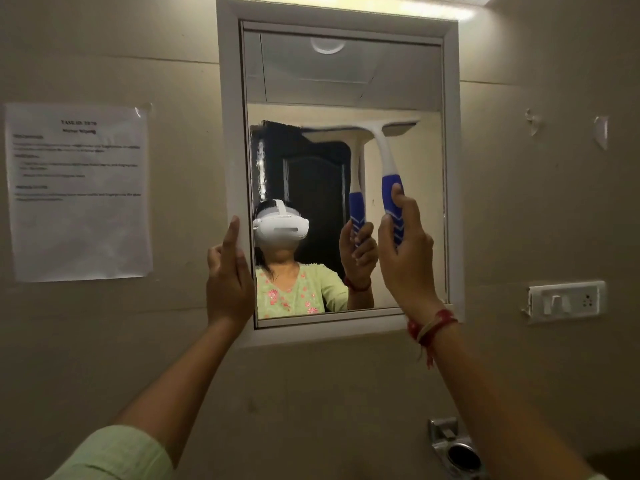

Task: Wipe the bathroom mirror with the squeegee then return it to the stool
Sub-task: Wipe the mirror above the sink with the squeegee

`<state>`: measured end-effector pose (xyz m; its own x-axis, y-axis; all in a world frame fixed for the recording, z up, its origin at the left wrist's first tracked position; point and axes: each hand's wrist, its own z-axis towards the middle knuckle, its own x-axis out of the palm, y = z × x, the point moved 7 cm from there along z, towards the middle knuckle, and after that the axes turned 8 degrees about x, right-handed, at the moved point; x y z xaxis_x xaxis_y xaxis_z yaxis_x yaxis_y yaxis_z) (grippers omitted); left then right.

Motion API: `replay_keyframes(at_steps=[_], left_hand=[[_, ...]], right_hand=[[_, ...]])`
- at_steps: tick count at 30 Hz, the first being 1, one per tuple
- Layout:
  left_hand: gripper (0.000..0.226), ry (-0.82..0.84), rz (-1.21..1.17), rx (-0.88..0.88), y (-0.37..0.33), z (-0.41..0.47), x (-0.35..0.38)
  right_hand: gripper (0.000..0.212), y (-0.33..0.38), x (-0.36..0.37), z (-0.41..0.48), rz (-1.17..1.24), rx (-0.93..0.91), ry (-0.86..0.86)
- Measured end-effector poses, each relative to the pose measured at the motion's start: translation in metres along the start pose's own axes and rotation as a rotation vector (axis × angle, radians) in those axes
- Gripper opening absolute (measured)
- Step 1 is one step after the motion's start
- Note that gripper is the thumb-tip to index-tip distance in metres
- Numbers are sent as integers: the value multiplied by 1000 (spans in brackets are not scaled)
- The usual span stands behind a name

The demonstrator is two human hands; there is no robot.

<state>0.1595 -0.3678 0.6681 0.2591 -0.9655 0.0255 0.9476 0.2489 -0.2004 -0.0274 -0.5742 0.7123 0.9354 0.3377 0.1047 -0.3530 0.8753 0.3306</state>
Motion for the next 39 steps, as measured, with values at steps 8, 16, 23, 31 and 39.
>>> replay_keyframes(at_steps=[8, 16, 23, 31, 39], left_hand=[[47, -5, 8, 18, -1, -1, 0], [47, -7, 1, 49, 1, 1, 0], [46, -7, -2, 21, 0, -1, 0], [46, -20, -3, 26, -2, 0, -1], [46, -4, 9, 29, -5, 1, -1]], right_hand=[[37, 8, 3, 7, 33, 31, -15], [36, -4, 0, -12, 30, 26, 10], [36, 6, 0, -16, 46, 42, 5], [34, -6, 6, -33, 38, 81, 55], [35, -7, 7, -41, 45, 100, 72]])
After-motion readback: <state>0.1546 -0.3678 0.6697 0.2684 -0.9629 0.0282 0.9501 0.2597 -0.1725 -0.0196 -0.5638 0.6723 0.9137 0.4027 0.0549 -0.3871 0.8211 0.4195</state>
